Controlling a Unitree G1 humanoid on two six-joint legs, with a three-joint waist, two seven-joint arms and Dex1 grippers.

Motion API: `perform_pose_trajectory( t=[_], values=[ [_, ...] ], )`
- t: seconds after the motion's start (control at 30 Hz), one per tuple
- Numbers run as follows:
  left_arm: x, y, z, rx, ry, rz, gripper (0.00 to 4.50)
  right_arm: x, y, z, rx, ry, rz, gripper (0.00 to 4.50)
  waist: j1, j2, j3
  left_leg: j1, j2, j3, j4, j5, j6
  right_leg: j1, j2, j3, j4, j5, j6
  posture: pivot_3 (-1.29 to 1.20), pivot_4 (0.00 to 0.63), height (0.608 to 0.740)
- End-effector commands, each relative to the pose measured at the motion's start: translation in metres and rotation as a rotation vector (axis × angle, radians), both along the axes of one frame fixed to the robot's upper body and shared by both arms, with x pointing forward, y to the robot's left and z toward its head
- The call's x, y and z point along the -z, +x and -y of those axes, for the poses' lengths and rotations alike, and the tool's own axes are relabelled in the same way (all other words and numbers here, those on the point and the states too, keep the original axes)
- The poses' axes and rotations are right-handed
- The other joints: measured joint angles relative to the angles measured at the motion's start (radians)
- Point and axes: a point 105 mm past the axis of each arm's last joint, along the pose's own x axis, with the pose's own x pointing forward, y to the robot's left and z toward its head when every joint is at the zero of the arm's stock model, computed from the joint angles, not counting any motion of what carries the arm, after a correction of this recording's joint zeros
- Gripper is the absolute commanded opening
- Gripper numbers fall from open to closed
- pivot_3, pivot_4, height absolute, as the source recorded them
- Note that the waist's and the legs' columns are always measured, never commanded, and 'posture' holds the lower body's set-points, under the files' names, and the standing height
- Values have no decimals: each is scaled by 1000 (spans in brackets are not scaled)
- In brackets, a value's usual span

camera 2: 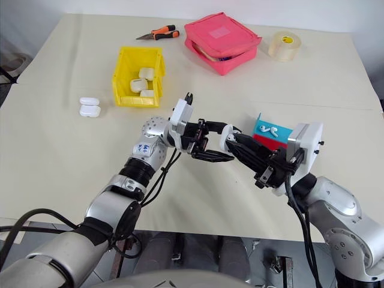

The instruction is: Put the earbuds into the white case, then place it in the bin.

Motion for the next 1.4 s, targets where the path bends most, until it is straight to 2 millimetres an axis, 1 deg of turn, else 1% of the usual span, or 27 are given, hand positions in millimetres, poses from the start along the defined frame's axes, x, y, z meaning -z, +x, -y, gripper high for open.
perform_pose_trajectory(
  t=[0.03, 0.47, 0.6, 0.8, 0.97, 1.07, 1.2, 1.4],
  values=[
    [-23, -10, 2, 106, -61, 82, 2799, 8, -1, -3, 9, -8, -22, 523, 0, 0, 0, 0, 0, 0, 0, 0, 0, 0, 0, 0, 0, 0, 0, 0, 150, 740],
    [-32, -8, 4, 103, -87, 62, 2799, 16, 5, 0, 53, 39, -5, 523, 0, 0, 0, 0, 0, 0, 0, 0, 0, 0, 0, 0, 0, 0, 0, 0, 150, 740],
    [-33, -8, 6, 98, -93, 62, 2799, 20, 1, -10, 22, 68, -34, 523, 0, 0, 0, 0, 0, 0, 0, 0, 0, 0, 0, 0, 0, 0, 0, 0, 150, 740],
    [-35, -7, 7, 95, -101, 60, 2799, 25, -3, -18, 19, 96, -52, 523, 0, 0, 0, 0, 0, 0, 0, 0, 0, 0, 0, 0, 0, 0, 0, 0, 150, 740],
    [-35, -7, 7, 96, -102, 60, 2799, 32, -2, -13, 49, 87, -60, 523, -1, 0, 0, 0, 0, 0, 0, 0, 0, 0, 0, 0, 0, 0, 0, 0, 150, 740],
    [-35, -7, 7, 99, -99, 62, 2799, 34, 3, -1, 109, 69, -46, 523, -1, 0, 0, 0, 0, 0, 0, 0, 0, 0, 0, 0, 0, 0, 0, 0, 150, 740],
    [-34, -7, 6, 100, -94, 63, 2799, 42, 2, 1, 91, 13, -71, 523, 0, 0, 0, 0, 0, 1, 0, 0, 0, 0, 0, 0, 0, 0, 0, 0, 150, 740],
    [-33, -7, 5, 97, -88, 67, 2799, 43, 2, 6, 78, -31, -60, 523, -1, 0, 0, 0, 0, 1, 0, 0, 0, 0, 0, 0, 0, 0, 0, 0, 150, 740]
  ],
)
